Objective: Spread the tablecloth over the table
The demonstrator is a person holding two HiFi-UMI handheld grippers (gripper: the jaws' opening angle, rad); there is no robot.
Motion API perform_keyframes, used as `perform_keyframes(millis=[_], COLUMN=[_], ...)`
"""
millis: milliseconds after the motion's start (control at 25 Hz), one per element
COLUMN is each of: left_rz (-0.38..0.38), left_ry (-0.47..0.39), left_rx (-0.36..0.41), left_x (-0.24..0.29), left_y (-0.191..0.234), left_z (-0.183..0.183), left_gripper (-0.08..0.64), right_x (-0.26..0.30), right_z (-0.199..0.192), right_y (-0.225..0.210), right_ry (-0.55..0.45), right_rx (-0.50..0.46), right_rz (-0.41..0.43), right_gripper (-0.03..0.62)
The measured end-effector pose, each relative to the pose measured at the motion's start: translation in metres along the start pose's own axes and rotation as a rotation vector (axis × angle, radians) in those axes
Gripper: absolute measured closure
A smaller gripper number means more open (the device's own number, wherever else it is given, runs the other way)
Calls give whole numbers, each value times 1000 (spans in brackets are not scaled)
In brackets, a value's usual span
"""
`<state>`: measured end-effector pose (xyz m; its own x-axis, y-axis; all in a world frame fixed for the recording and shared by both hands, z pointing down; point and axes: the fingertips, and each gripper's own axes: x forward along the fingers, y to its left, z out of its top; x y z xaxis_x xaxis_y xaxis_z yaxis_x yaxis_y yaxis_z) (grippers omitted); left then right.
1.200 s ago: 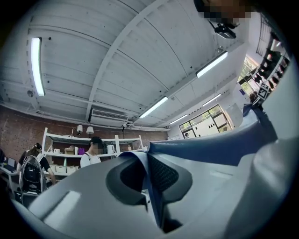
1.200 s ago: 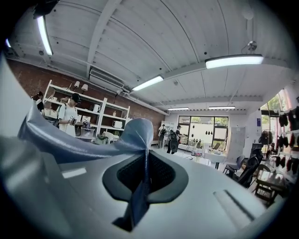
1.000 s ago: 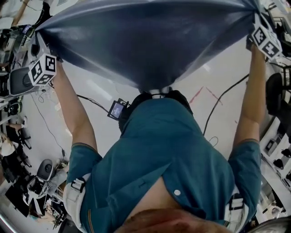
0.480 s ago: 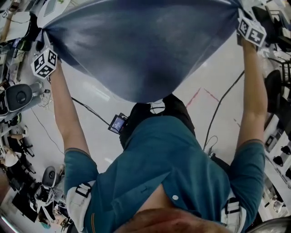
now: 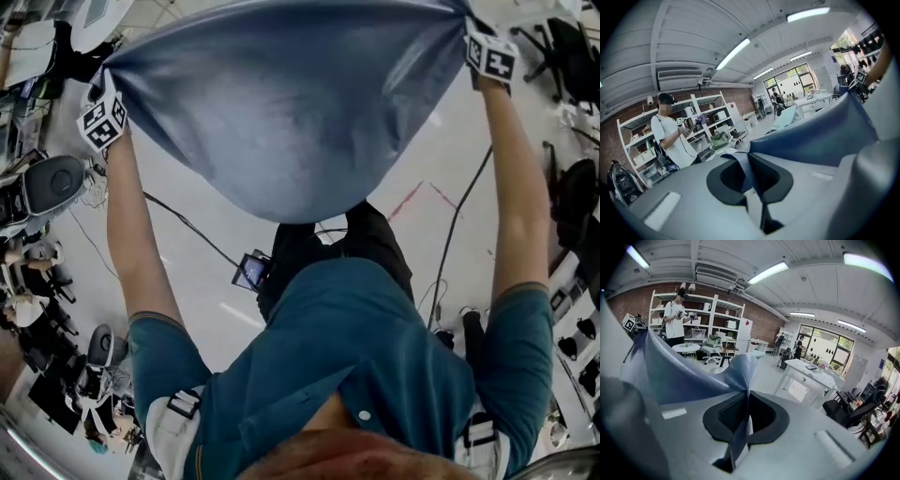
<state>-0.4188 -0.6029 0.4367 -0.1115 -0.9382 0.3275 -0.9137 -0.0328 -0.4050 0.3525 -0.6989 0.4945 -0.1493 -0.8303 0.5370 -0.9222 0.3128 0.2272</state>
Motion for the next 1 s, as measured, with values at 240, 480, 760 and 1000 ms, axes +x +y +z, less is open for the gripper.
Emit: perform_keyframes(millis=[240,480,760,1000], left_rz=[37,6,-7,-65], left_ry=[159,363,396,242], left_rx=[-77,-202,-224,-117], left_x=[39,70,58,19], left_y=[-6,-25,-66,-149], left_z=[-77,-155,-204,-180], left_gripper=[555,467,322,384], right_x=[64,115,121,88], right_z=[-40,-79,-139,-153], right_y=[38,60,125,191], right_ry=[62,167,325,275], right_rx=[-20,49,108,91], right_rz=[45,78,200,242], right_gripper=[580,578,499,500])
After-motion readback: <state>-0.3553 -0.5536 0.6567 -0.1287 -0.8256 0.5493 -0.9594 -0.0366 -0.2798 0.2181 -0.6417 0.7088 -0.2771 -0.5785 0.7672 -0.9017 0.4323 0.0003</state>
